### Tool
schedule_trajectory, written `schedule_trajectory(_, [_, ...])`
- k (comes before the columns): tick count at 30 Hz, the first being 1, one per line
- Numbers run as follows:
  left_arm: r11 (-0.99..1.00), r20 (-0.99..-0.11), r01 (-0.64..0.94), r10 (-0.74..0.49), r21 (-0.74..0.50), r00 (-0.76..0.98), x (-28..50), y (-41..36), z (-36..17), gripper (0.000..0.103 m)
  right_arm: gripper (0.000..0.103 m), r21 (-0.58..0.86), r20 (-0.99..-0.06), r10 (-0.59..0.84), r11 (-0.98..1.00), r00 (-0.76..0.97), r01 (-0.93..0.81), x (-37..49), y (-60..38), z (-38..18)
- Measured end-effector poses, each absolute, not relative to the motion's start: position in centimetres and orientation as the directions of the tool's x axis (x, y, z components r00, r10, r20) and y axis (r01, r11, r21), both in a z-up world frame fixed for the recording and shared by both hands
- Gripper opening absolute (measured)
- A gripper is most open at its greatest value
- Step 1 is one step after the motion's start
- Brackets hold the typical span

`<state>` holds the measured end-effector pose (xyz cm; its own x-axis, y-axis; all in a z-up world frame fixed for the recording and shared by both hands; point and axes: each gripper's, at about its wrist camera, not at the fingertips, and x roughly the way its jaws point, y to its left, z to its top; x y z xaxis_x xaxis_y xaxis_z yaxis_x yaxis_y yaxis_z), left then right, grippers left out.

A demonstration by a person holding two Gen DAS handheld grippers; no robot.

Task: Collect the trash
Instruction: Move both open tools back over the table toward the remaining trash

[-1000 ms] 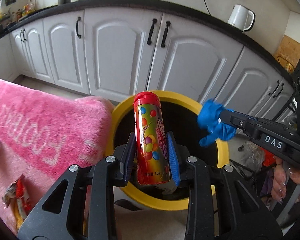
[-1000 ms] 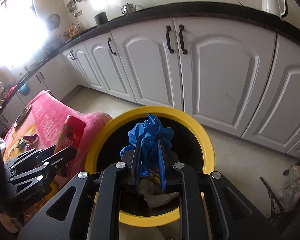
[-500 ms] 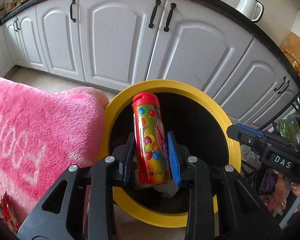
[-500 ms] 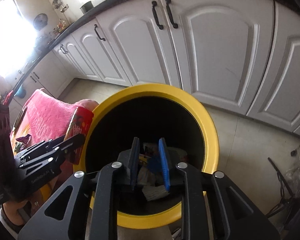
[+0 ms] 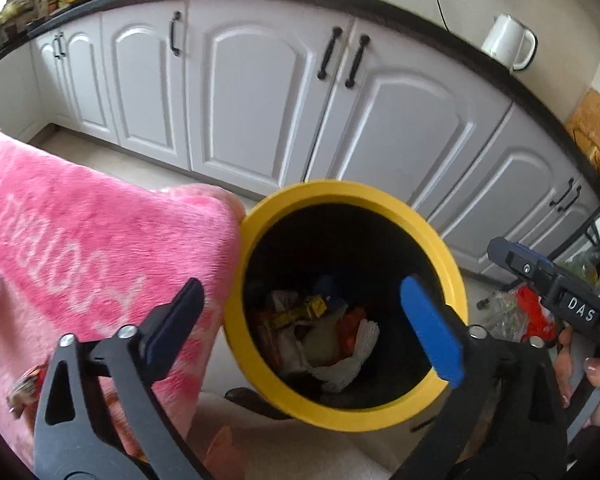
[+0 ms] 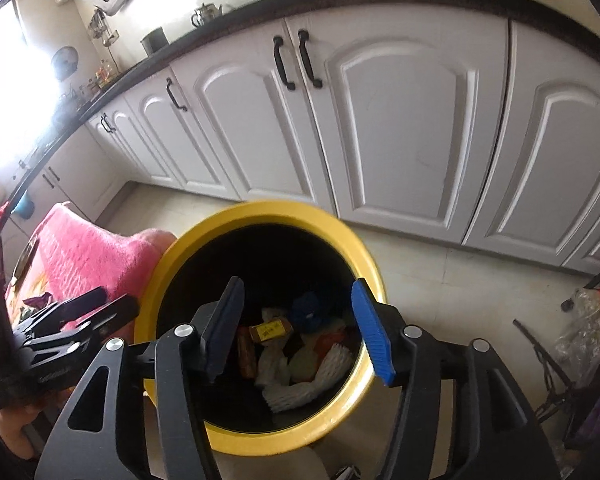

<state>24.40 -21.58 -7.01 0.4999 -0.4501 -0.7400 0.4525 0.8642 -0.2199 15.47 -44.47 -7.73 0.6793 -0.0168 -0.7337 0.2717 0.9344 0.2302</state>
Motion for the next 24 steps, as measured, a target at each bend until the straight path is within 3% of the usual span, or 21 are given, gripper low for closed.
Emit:
schedule_trajectory(6, [0.876, -0.708, 0.423, -0.451, -0.233, 0.544, 23.2, -19.1, -4.6, 0.092, 0.072, 0.212, -0.699, -0.042, 0.941, 0.714, 0.264, 14.5, -43.3, -5.7])
schedule_trajectory(24, [0.912, -0.605, 0.313, -0.409, -0.264, 0.683, 19.6, -10.9, -1.0, 0.092, 0.081, 0.112, -0.566, -0.084, 0.978, 0.82, 0.177, 12.7, -37.2, -0.5])
